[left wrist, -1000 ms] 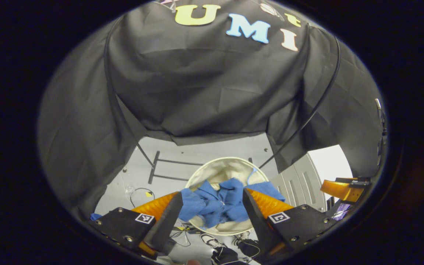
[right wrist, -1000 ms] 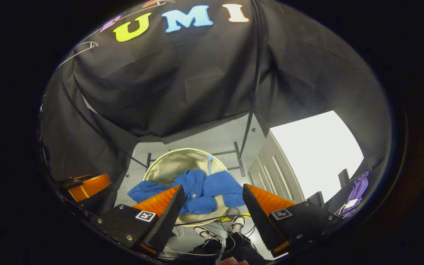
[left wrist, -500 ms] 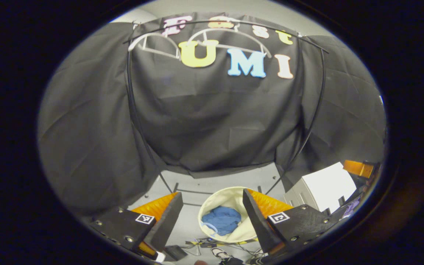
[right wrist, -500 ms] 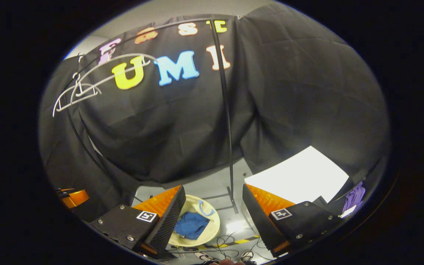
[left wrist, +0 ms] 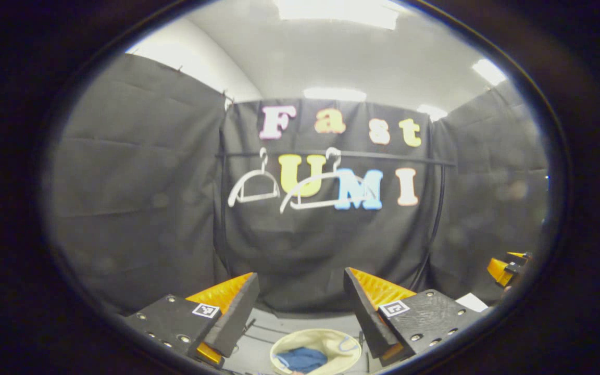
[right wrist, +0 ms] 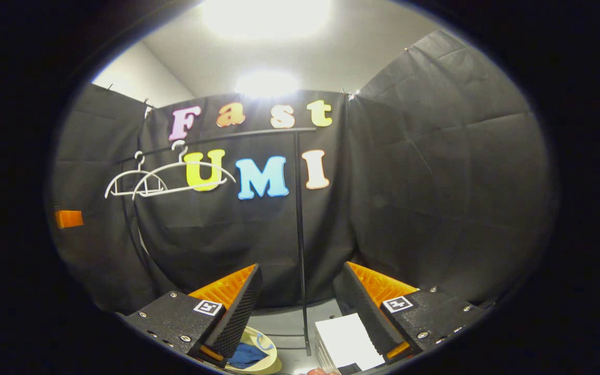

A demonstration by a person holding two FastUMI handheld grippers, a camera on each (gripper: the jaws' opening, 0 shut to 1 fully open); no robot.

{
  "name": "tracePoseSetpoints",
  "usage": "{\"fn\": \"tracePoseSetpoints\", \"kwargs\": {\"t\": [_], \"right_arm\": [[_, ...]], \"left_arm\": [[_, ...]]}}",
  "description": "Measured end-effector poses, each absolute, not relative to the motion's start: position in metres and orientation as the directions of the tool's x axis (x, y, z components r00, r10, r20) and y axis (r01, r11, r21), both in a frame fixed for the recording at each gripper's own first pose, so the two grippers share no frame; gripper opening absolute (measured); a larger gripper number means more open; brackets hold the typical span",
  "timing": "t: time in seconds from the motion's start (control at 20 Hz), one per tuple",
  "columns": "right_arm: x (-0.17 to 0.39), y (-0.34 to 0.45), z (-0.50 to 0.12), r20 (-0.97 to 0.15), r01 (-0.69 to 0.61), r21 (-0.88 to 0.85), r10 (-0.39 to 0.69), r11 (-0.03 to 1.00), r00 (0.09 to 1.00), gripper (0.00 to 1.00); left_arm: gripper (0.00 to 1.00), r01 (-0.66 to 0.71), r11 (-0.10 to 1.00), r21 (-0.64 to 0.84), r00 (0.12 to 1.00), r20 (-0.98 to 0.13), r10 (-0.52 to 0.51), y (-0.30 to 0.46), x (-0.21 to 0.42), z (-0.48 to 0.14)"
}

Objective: Grasp the clothes on the hanger with both hands and then place them into the laundry hamper below.

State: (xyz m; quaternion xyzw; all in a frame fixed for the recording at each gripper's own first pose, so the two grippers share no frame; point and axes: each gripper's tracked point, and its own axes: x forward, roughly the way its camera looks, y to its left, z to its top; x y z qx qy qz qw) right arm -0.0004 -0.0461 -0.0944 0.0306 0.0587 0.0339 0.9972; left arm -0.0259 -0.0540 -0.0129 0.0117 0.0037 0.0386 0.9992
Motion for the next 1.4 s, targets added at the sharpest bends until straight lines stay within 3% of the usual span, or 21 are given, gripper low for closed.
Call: {"fn": "tracePoseSetpoints", "kwargs": {"t": [0.15, 0.2, 0.3, 0.4, 0.45, 0.6, 0.85, 0.95, 1.0, 1.25, 1.3, 1.4], "right_arm": [[-0.01, -0.068, -0.061, -0.037, -0.062, 0.049, 0.064, 0.997, 0.997, 0.95], [-0.013, -0.073, -0.052, -0.019, -0.054, 0.046, 0.054, 0.997, 0.998, 0.92], [-0.021, -0.077, -0.038, 0.001, -0.045, 0.064, 0.045, 0.997, 0.999, 0.95], [-0.027, -0.076, -0.029, 0.03, -0.047, 0.081, 0.045, 0.996, 0.999, 0.92], [-0.029, -0.076, -0.027, 0.043, -0.043, 0.081, 0.039, 0.996, 0.998, 0.95], [-0.039, -0.07, -0.026, 0.05, -0.024, 0.082, 0.02, 0.996, 0.999, 0.92], [-0.053, -0.041, -0.018, 0.08, -0.061, 0.023, 0.059, 0.998, 0.995, 0.95], [-0.058, -0.03, -0.016, 0.084, -0.073, 0.004, 0.072, 0.997, 0.994, 0.92], [-0.06, -0.023, -0.018, 0.081, -0.082, 0.008, 0.081, 0.997, 0.993, 0.95], [-0.063, -0.008, -0.02, 0.087, -0.083, 0.026, 0.081, 0.996, 0.993, 0.95], [-0.062, -0.006, -0.023, 0.086, -0.08, 0.027, 0.078, 0.996, 0.993, 0.92], [-0.063, -0.005, -0.029, 0.071, -0.077, 0.026, 0.075, 0.997, 0.995, 0.95]], "left_arm": [[0.95, -0.088, 0.996, -0.017, 0.993, 0.08, 0.089, -0.073, -0.089, 0.023], [0.95, -0.068, 0.997, -0.036, 0.992, 0.107, 0.072, -0.085, -0.101, 0.035], [0.95, -0.036, 0.999, -0.038, 0.989, 0.143, 0.041, -0.097, -0.11, 0.046], [0.94, -0.052, 0.999, -0.018, 0.984, 0.169, 0.054, -0.093, -0.117, 0.052], [0.94, -0.054, 0.998, -0.015, 0.985, 0.162, 0.055, -0.094, -0.118, 0.049], [0.94, -0.018, 1.0, -0.011, 0.991, 0.134, 0.019, -0.102, -0.121, 0.036], [0.94, 0.003, 1.0, -0.01, 0.995, 0.104, -0.002, -0.09, -0.12, 0.02], [0.94, 0.0, 1.0, -0.024, 0.995, 0.101, 0.003, -0.082, -0.119, 0.017], [0.94, -0.005, 1.0, -0.027, 0.995, 0.103, 0.008, -0.077, -0.118, 0.015], [0.94, -0.003, 1.0, -0.009, 0.994, 0.112, 0.004, -0.059, -0.112, 0.006], [0.94, -0.003, 1.0, -0.015, 0.994, 0.111, 0.005, -0.056, -0.111, 0.002], [0.94, -0.02, 0.998, -0.054, 0.995, 0.099, 0.025, -0.047, -0.109, -0.007]]}}
